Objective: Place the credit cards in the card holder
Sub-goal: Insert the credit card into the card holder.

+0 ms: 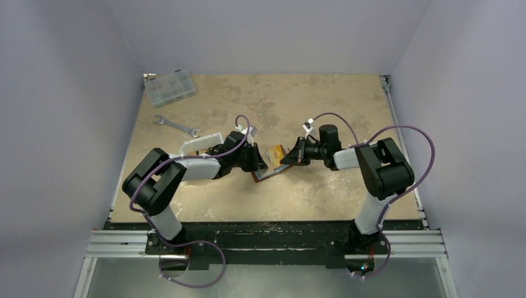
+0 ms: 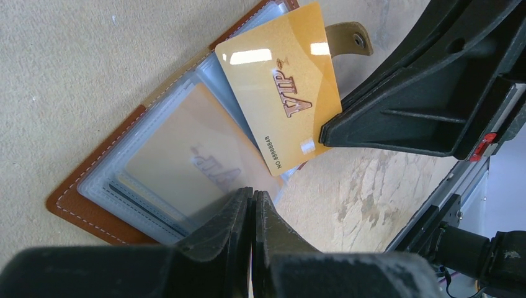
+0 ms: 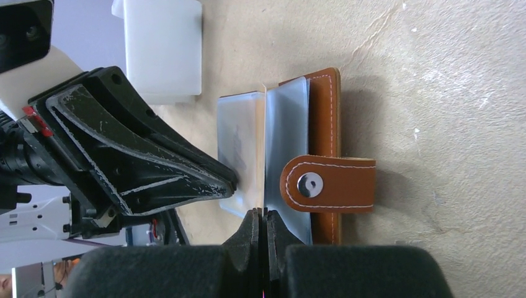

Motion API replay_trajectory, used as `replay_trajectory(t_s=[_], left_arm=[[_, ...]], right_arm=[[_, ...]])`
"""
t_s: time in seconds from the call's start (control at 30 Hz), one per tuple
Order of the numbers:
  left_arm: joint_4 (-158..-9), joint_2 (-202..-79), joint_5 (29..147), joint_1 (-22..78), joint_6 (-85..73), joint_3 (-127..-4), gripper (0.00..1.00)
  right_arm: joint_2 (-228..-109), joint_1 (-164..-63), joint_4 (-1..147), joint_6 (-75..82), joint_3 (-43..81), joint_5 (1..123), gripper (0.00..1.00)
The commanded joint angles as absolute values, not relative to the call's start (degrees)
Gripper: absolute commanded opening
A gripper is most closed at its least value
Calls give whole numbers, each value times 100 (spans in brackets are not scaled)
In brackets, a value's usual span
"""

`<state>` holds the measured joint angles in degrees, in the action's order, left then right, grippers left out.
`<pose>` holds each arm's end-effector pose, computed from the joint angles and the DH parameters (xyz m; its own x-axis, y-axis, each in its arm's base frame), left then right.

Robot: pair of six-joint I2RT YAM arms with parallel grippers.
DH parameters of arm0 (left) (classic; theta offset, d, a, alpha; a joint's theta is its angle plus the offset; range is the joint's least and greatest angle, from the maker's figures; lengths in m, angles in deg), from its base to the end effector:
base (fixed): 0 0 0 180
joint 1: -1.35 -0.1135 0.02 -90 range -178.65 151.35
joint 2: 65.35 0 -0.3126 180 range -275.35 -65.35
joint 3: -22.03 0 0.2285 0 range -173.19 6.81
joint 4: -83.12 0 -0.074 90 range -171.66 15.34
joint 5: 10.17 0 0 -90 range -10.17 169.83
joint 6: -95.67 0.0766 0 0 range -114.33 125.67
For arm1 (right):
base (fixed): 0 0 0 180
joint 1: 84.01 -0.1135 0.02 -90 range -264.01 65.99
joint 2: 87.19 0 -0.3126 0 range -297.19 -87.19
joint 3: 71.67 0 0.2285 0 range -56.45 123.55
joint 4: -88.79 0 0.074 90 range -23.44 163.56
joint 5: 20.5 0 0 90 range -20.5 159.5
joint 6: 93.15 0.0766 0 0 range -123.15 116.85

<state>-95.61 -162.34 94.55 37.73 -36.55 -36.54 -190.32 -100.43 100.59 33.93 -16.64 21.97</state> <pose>0.2711 -0.2239 0.1872 -0.8721 -0.1648 -0.4608 0.1959 0.7453 -0.6373 0.3149 0.1517 0.1734 -0.9119 0.1557 -0.3797 -0.2648 0.4835 0.8343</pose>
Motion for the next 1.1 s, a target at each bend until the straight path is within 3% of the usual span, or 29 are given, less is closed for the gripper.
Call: replay_trajectory(t_s=[0.0, 0.33, 0.6, 0.67, 0.77, 1.07], left_arm=[[-9050, -16228, 9184, 3720, -3384, -3477, 3], [-9033, -16233, 9188, 3719, -3355, -3491, 4], [-8777, -15957, 9303, 3684, -3424, -3739, 27], [-8714, -15843, 9350, 3607, -3461, -3789, 29], [-8605, -15695, 9297, 3531, -3407, -3819, 29], [-8763, -15908, 9276, 3516, -3335, -3560, 16]], right_arm=[[-19125, -10127, 10099, 3297, -1549, 2137, 0], [-19204, -10167, 9753, 3142, -1542, 1919, 0], [-19289, -10166, 9512, 3176, -1498, 1744, 0], [-19307, -10167, 9540, 3220, -1513, 1713, 0], [-19354, -10166, 9560, 3262, -1497, 1708, 0], [-19320, -10167, 9858, 3792, -1652, 1924, 0]])
